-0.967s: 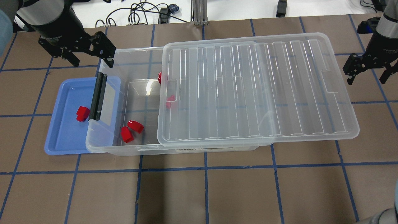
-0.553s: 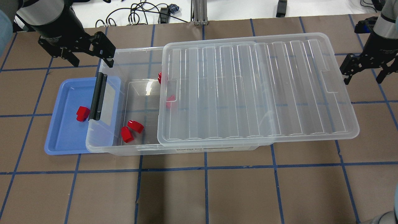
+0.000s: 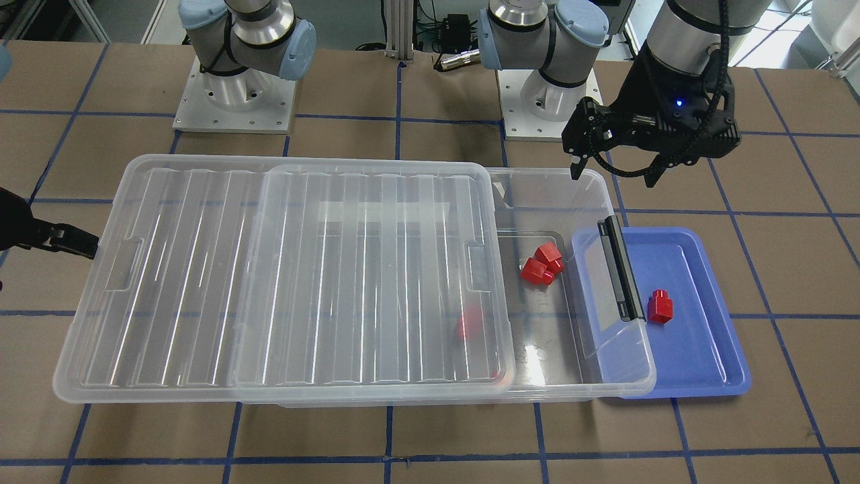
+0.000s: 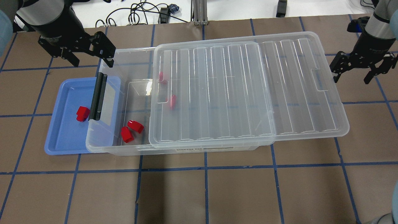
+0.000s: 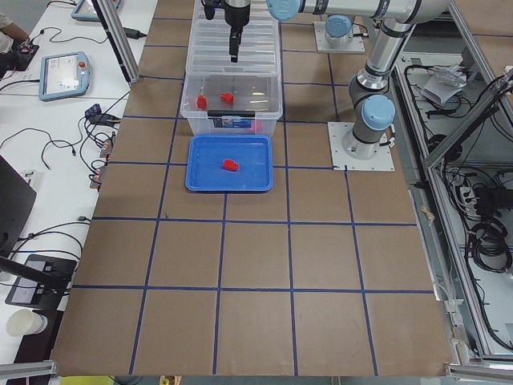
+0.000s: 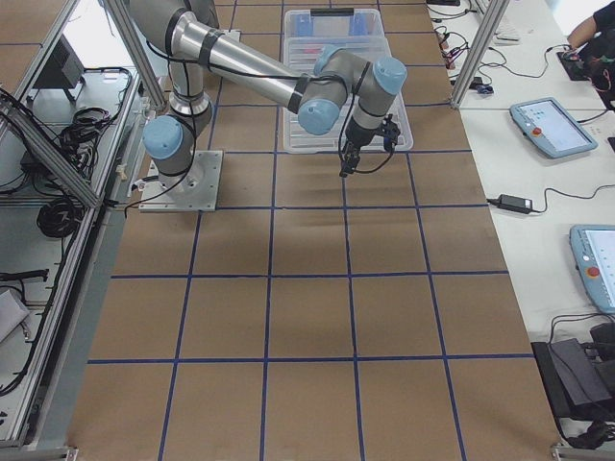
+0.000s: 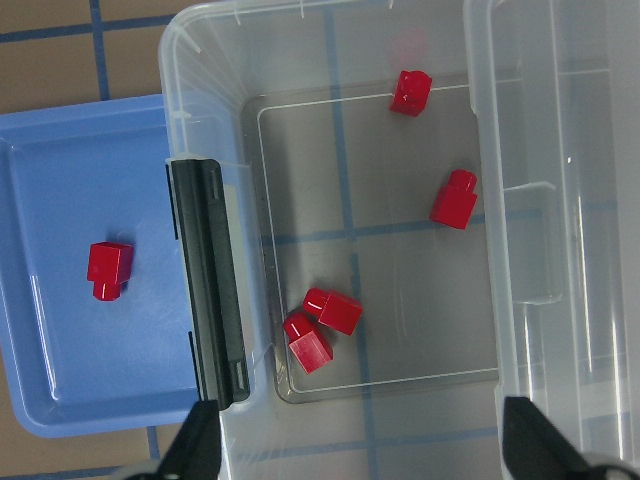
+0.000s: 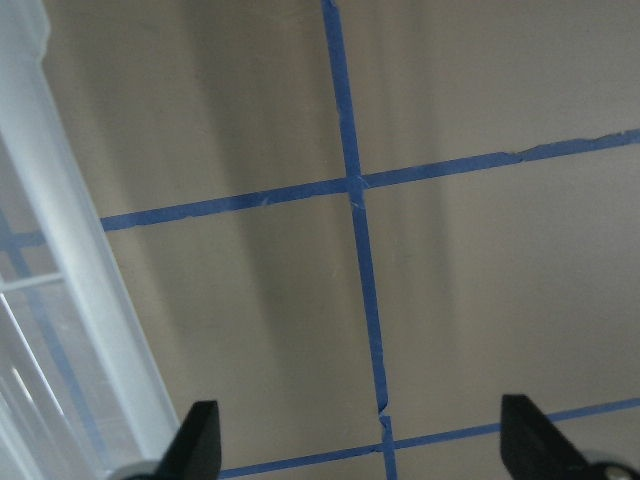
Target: Place red block in blue tray from box
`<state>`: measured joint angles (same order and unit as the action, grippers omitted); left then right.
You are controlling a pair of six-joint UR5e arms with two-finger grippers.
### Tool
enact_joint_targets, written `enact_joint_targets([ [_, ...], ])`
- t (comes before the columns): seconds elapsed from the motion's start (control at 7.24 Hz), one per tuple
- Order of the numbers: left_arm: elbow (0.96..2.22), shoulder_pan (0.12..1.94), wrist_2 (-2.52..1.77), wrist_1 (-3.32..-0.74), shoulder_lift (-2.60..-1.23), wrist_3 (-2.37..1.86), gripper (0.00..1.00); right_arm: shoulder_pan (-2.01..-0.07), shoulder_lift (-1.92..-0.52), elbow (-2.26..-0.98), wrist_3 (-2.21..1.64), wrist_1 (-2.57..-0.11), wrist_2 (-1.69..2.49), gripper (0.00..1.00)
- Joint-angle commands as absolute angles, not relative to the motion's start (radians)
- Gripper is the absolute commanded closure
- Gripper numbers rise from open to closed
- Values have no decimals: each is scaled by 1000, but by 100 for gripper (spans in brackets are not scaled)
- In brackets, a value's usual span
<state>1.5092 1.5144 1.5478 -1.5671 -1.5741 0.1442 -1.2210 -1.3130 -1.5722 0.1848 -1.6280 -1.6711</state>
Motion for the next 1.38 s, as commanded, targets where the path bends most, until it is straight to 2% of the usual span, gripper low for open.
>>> enact_joint_targets([
  [0.0,1509,1514,1548,-1566,-1574,144,0,-1285,-1312,-1572,97,-1638,-1664,0],
  [0.69,1509,1514,1546,-1566,-1574,146,0,-1459,-1298,-1572,-141,-1643,-1648,0],
  [1.24,1506,1514,1549,-1565,-1572,144,0,-1477,-1293,-1571,-172,-1644,-1603,0],
])
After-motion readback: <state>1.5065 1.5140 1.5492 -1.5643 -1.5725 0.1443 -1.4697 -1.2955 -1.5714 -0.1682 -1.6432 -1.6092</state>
